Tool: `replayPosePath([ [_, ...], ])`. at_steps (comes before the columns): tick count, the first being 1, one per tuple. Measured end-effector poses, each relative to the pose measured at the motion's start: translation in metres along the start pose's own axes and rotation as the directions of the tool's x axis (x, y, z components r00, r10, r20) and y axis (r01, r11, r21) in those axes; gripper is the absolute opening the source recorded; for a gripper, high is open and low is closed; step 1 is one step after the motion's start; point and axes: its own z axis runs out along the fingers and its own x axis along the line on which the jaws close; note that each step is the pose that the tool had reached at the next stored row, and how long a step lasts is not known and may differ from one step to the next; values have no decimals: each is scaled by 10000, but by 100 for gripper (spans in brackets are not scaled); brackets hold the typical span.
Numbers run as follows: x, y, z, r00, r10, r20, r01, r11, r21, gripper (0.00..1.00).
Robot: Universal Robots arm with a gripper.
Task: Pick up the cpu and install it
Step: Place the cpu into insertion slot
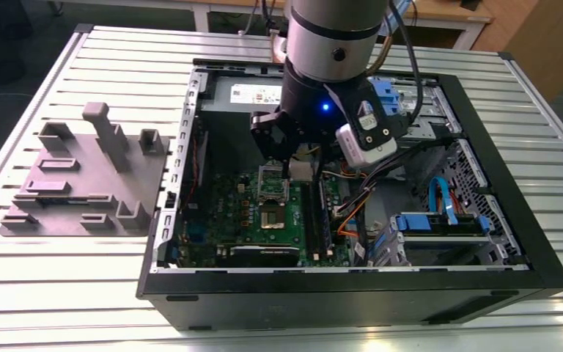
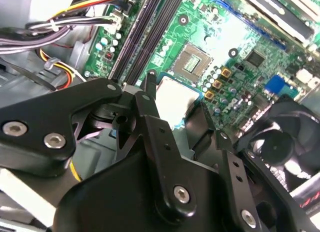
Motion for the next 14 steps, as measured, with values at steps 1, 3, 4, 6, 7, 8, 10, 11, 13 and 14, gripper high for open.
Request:
replayPosePath([
  [1,-1,-3,17,10000,-84,-13,84,10000,1,47],
  [3,0,-9,55,9999,-151,-23,151,9999,0,47],
  [4,1,-10,73,9999,-154,-25,154,9999,0,47],
  [6,1,-10,109,9999,-157,-26,157,9999,0,47],
  [7,3,-10,127,9999,-158,-27,158,9999,0,47],
  [8,8,-10,144,9999,-158,-28,158,9999,1,47],
  [10,36,-11,182,9999,-157,-30,157,9999,1,47],
  [11,57,-11,200,9999,-157,-31,157,9999,2,47],
  [13,84,-11,236,9999,-157,-36,157,9999,-1,47],
  [14,94,-11,254,9999,-158,-42,158,9999,0,47],
])
